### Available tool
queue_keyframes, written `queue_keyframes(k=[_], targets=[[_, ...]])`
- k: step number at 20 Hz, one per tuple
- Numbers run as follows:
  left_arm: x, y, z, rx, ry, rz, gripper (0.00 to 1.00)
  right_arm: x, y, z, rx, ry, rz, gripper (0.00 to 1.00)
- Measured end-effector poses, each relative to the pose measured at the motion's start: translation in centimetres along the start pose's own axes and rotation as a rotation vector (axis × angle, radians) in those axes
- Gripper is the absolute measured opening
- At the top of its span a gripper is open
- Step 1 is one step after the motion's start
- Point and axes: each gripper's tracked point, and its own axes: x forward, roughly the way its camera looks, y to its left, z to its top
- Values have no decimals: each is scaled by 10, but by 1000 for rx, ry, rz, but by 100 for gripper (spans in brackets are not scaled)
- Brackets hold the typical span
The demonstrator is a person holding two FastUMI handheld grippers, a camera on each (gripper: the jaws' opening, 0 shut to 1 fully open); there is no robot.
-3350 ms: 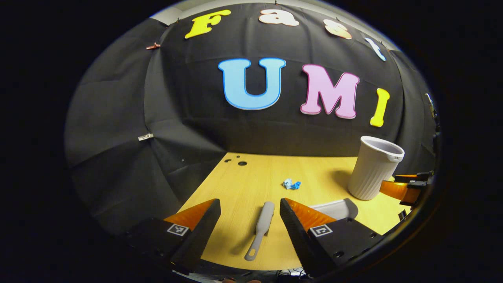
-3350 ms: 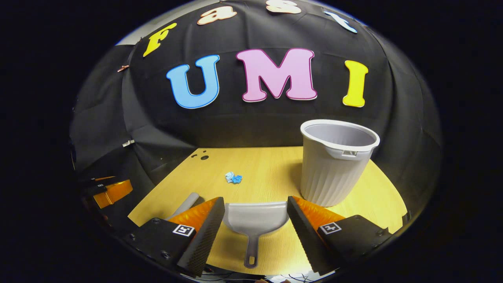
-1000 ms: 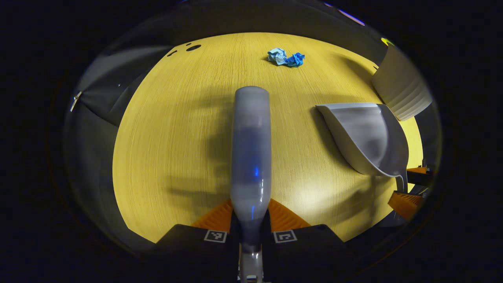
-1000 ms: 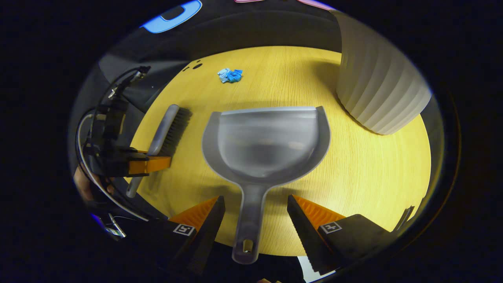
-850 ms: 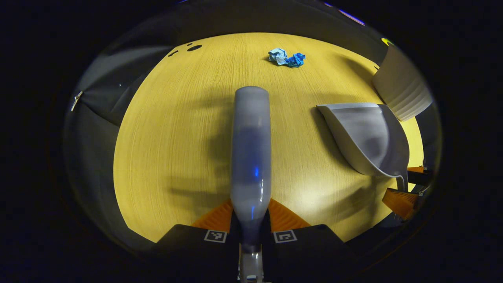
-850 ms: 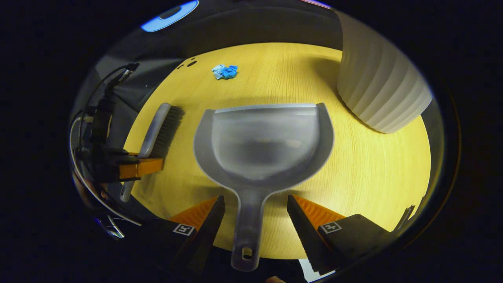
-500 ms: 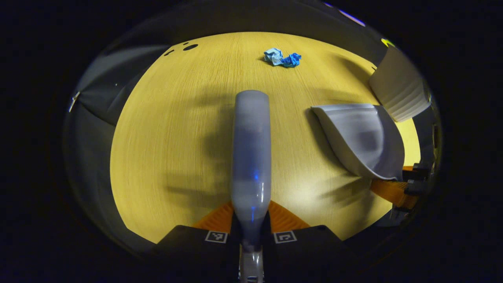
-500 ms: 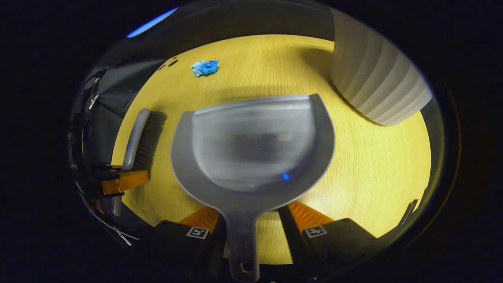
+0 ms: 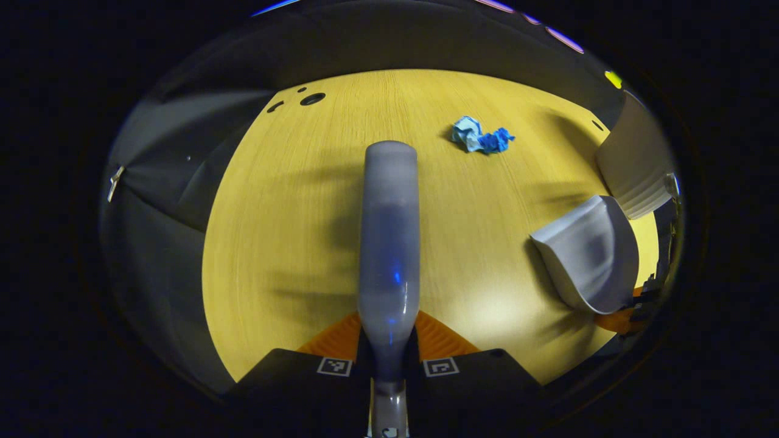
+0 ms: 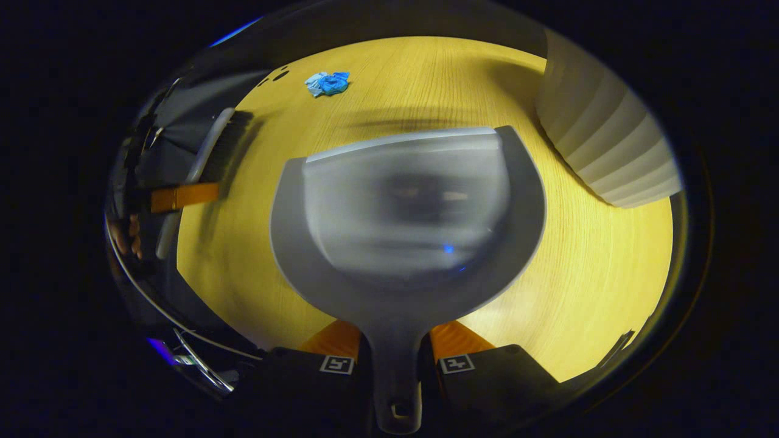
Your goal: Pick up the small broom and dustpan from the desktop, sweep the trash into the dustpan with the broom, and then empty the trash into the garbage bin.
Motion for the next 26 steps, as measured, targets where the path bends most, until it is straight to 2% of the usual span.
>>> queue_keyframes(k=[3, 5, 9, 11, 14, 19, 20, 22, 23, 24, 25, 26], targets=[[15, 15, 24, 94, 17, 27, 31, -4, -11, 7, -75, 1, -25, 36], [26, 13, 39, 156, 32, 29, 28, -7, -19, 14, -128, -17, -45, 36], [40, 8, 85, 199, 31, 24, 28, -10, -25, 21, -187, -32, -48, 36], [50, 6, 118, 332, 27, 48, 31, -8, -27, 22, -183, -31, -35, 36], [57, -5, 148, 510, 25, 71, 28, -5, -28, 25, -193, -37, -28, 36], [57, -60, 168, 719, 24, -25, 28, -6, -27, 25, -201, -24, -11, 36], [54, -69, 170, 763, 15, -43, 31, -5, -31, 23, -207, -19, -12, 36], [51, -88, 171, 858, -11, -93, 28, -4, -32, 24, -212, -20, -11, 36], [51, -95, 162, 889, -6, -122, 31, -2, -34, 25, -214, -21, -12, 36], [48, -105, 151, 915, 1, -156, 26, 0, -35, 24, -217, -23, -10, 36], [47, -114, 140, 937, 10, -187, 31, -1, -35, 25, -218, -29, -10, 36], [42, -126, 123, 949, 23, -221, 30, 0, -34, 24, -218, -34, -9, 36]])
